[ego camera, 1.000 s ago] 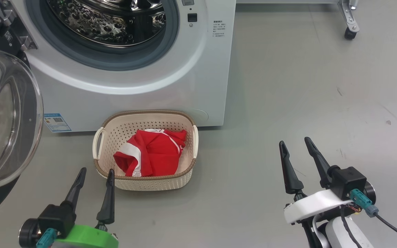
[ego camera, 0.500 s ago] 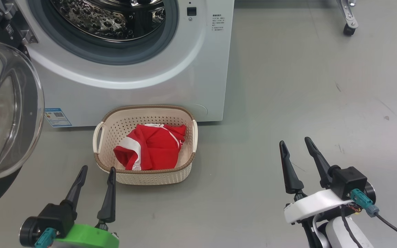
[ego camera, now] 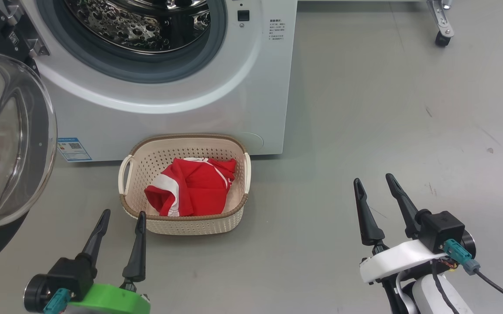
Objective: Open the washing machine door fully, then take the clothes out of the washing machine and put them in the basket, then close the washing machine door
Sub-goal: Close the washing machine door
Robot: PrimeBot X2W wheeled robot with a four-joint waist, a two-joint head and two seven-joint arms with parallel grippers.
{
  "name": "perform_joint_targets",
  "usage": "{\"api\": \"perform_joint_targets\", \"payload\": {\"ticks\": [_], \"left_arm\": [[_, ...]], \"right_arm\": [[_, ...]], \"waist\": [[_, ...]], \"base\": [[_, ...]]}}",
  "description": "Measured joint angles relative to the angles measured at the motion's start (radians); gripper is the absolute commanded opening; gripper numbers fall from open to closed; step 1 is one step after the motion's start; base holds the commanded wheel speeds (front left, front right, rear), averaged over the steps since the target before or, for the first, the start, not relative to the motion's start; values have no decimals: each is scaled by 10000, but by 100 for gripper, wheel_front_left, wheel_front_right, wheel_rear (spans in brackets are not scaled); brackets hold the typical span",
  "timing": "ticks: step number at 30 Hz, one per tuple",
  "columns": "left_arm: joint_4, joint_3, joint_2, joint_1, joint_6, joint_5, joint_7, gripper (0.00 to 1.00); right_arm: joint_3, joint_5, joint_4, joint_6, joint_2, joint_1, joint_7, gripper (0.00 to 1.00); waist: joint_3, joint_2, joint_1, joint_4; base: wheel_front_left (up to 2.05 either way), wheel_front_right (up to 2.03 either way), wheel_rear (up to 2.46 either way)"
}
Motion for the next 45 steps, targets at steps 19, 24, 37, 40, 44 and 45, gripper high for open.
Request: {"api": "perform_joint_targets", "payload": {"ticks": [19, 24, 37, 40, 44, 45], "left_arm": [[0, 13, 2, 2, 0, -2, 0, 100], [4, -75, 2, 2, 0, -2, 0, 100], [92, -251, -6, 2, 13, -2, -2, 100], [100, -221, -8, 24, 104, -2, 0, 100], [98, -155, -8, 165, 117, -2, 0, 100], [98, -155, -8, 208, 119, -2, 0, 100]], "right_arm": [[10, 2, 13, -12, 0, 0, 0, 100], [-90, 0, 2, -77, 0, 1, 0, 100], [-42, -4, -21, 98, -2, 205, 0, 100], [71, -6, -10, 184, 0, 206, 0, 100], [142, -6, 8, 196, 0, 206, 0, 100], [150, -8, 13, 201, 0, 207, 0, 100]], "waist": [[-85, 0, 0, 9], [-94, 0, 0, 97], [-115, 0, 0, 1128], [-147, 0, 0, 1630], [-190, 0, 0, 2165], [-202, 0, 0, 2300]], "base": [[0, 0, 0], [0, 0, 0], [0, 0, 0], [0, 0, 0], [0, 0, 0], [0, 0, 0]]}}
